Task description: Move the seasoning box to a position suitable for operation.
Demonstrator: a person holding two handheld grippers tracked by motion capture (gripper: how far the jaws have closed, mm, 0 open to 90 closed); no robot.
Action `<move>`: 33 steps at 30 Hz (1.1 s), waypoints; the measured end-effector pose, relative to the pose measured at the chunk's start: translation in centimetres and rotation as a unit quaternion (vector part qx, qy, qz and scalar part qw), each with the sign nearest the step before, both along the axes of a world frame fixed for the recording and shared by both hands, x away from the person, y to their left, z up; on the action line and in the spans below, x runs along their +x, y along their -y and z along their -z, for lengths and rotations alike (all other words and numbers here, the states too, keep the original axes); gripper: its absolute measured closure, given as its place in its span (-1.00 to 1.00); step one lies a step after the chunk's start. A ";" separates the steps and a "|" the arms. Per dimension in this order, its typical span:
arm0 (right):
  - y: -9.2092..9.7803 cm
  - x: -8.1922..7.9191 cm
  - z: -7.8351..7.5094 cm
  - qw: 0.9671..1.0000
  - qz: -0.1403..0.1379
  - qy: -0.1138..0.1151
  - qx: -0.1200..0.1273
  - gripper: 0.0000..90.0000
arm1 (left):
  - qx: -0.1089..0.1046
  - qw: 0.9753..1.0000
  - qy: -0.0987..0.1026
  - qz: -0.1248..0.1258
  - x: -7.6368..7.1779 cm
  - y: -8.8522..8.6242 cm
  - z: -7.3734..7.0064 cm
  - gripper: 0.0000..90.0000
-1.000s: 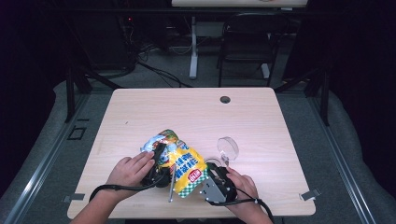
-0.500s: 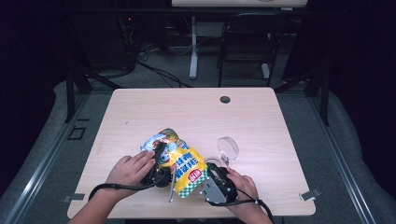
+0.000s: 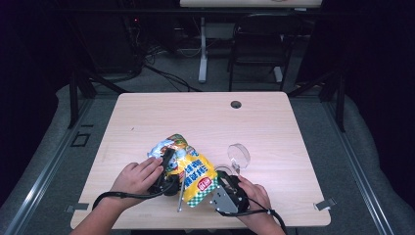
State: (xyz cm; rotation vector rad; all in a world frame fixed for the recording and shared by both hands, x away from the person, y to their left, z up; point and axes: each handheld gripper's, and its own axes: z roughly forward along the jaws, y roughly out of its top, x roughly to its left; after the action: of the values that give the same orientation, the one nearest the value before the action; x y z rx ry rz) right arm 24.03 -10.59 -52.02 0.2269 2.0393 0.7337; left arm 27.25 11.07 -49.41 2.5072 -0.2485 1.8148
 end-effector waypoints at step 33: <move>-0.1 -0.3 0.2 1.000 0.003 0.018 -0.009 0.57 | 0.024 1.000 0.005 0.004 -0.1 0.4 -0.7 0.44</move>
State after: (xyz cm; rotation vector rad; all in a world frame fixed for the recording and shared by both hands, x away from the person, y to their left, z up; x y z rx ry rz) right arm 23.72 -10.50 -52.19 0.2074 2.0095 0.7112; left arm 27.20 10.67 -48.67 2.5252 -0.3049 1.8419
